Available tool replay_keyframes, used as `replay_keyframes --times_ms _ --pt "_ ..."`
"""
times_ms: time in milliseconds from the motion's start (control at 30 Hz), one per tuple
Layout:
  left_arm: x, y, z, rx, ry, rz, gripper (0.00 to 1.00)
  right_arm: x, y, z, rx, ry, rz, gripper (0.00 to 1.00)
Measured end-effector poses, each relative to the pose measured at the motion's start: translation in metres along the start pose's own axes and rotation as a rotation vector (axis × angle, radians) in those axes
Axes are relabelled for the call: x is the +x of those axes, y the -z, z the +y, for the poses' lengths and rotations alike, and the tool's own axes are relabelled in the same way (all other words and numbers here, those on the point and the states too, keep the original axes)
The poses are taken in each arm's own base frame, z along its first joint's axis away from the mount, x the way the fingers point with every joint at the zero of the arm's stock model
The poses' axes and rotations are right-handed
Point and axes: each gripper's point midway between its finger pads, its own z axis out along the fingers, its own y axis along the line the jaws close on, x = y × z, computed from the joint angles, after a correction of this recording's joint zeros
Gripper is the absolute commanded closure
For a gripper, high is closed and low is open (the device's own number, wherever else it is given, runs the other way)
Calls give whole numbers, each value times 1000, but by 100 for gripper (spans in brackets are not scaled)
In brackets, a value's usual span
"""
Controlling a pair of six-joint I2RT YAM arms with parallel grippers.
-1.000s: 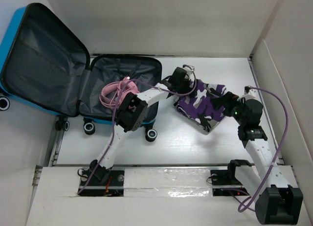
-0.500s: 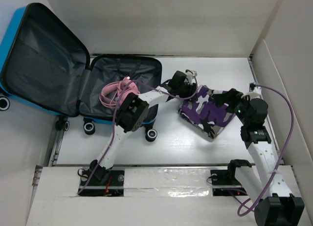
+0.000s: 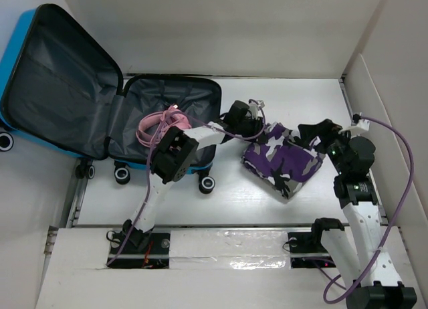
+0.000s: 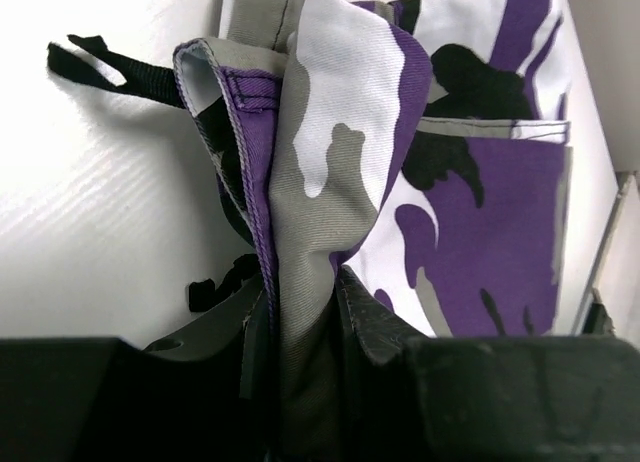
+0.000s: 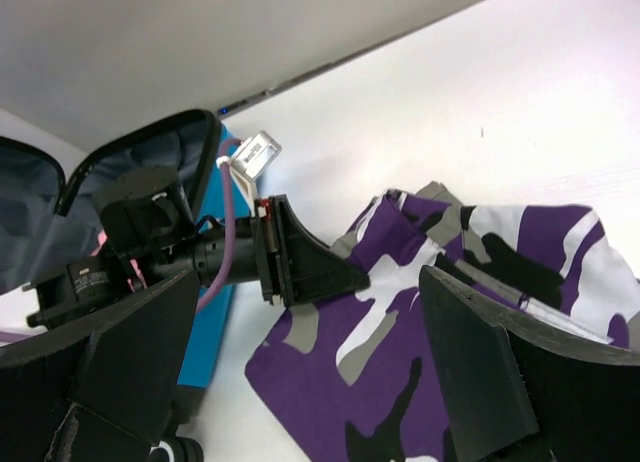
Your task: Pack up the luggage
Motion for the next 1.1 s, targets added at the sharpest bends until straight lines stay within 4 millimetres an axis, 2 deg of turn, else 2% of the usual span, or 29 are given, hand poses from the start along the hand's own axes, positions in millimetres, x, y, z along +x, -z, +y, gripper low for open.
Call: replay_keyframes --times_ms 200,300,467,633,733,867,1000,1100 --pt "-24 25 -22 43 2 -30 100 -19 4 8 -3 3 -50 4" --pt "-39 39 -25 50 6 -49 100 -25 4 9 0 3 -65 4" --pt "-72 60 -17 27 14 -89 100 -28 5 8 4 -6 -74 4" --pt "-110 102 8 -11 40 -151 100 -29 5 8 7 -7 -76 3" --pt "-147 150 45 -68 79 -231 100 -31 5 9 9 -7 -81 4" --pt "-185 222 92 -138 144 -349 100 -30 5 10 5 -9 -80 4" --pt "-210 294 113 -141 216 -464 100 -28 5 13 -5 -9 -71 4" --pt "-215 355 120 -149 253 -573 100 -25 3 14 -6 -9 -63 4"
